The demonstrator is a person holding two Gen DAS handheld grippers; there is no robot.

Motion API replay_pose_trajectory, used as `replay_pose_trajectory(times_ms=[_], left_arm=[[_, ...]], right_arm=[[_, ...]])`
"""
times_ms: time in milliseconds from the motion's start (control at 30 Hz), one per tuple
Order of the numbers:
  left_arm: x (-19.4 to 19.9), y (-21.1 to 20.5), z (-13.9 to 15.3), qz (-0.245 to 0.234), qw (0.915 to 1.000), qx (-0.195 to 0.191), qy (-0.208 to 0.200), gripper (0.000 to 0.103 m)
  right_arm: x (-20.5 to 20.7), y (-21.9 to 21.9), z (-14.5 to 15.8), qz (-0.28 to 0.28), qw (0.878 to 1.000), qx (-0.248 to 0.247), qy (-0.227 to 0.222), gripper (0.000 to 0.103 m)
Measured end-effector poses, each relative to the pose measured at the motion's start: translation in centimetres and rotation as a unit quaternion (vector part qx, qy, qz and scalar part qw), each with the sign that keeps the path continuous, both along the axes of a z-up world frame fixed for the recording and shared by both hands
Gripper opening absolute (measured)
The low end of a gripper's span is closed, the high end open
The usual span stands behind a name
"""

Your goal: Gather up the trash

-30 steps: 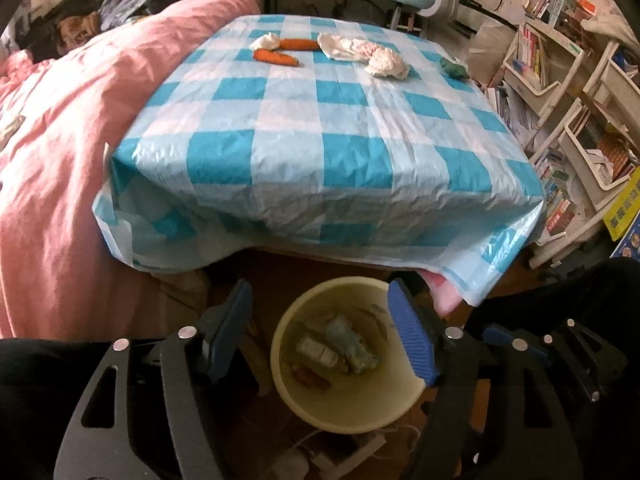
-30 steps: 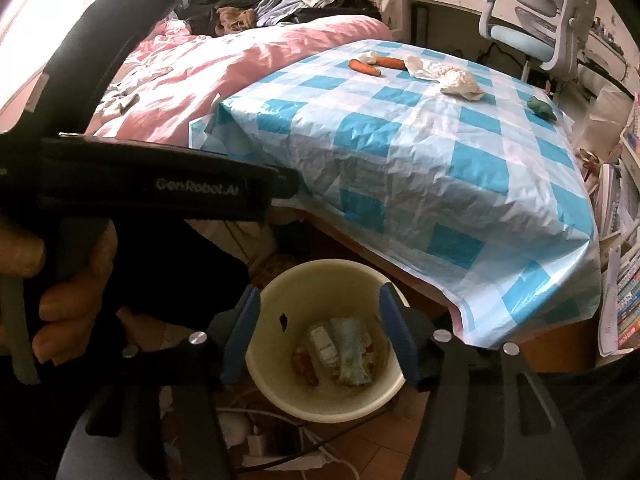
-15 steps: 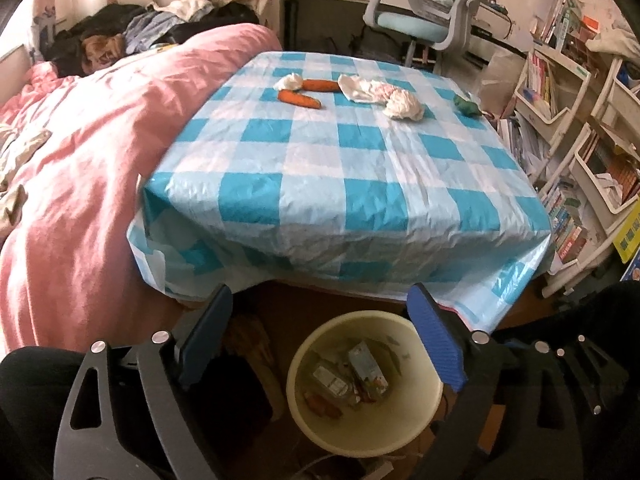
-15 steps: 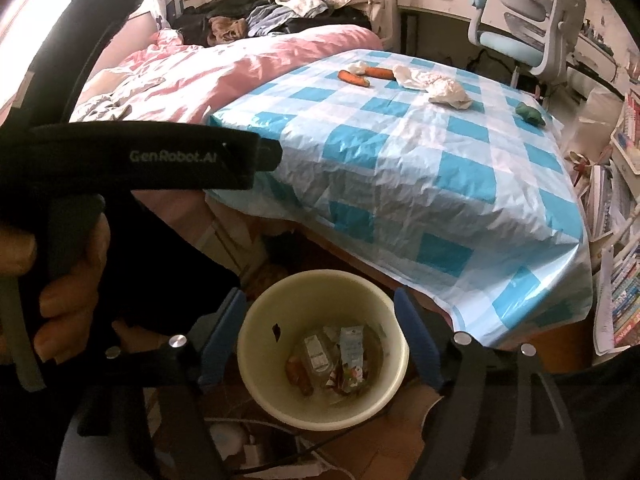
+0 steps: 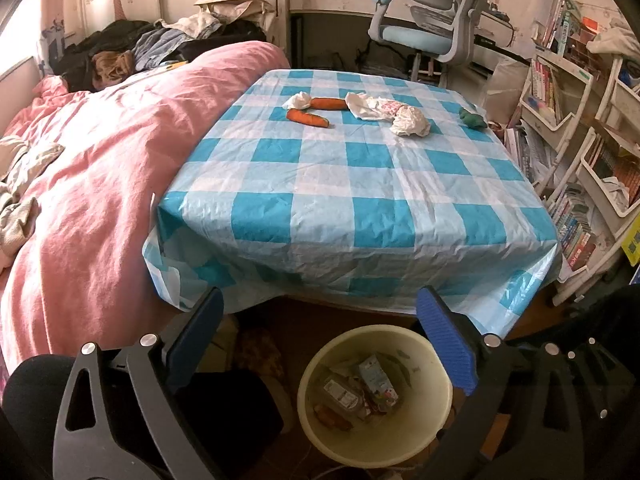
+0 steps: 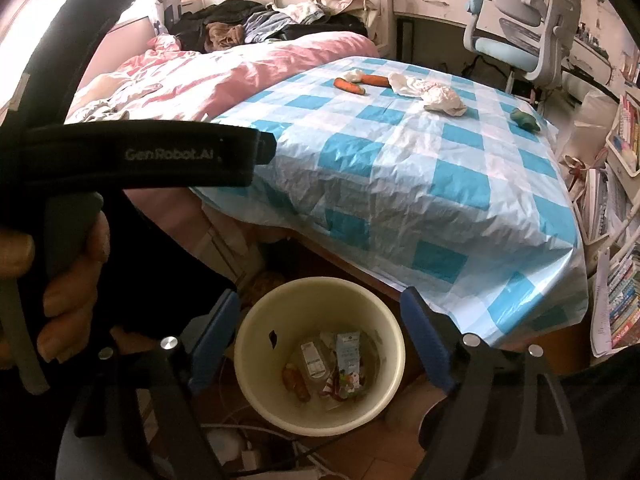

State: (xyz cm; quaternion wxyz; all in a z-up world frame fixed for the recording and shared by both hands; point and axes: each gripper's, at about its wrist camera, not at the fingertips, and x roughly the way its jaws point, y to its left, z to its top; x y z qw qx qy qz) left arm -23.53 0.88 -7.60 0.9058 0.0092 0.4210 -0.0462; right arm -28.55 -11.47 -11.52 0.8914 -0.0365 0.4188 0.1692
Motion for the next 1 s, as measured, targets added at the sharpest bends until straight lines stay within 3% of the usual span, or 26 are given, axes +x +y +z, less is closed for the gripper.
replay_pose_trajectory(times_ms=[1000], left_arm=[[2.9, -0.1, -0.9, 0.021, 0.9994, -0.018, 0.019, 0.095]], right_arm=[[2.3, 1.4, -1.5, 0.011, 1.0, -0.001, 0.021, 0.084]])
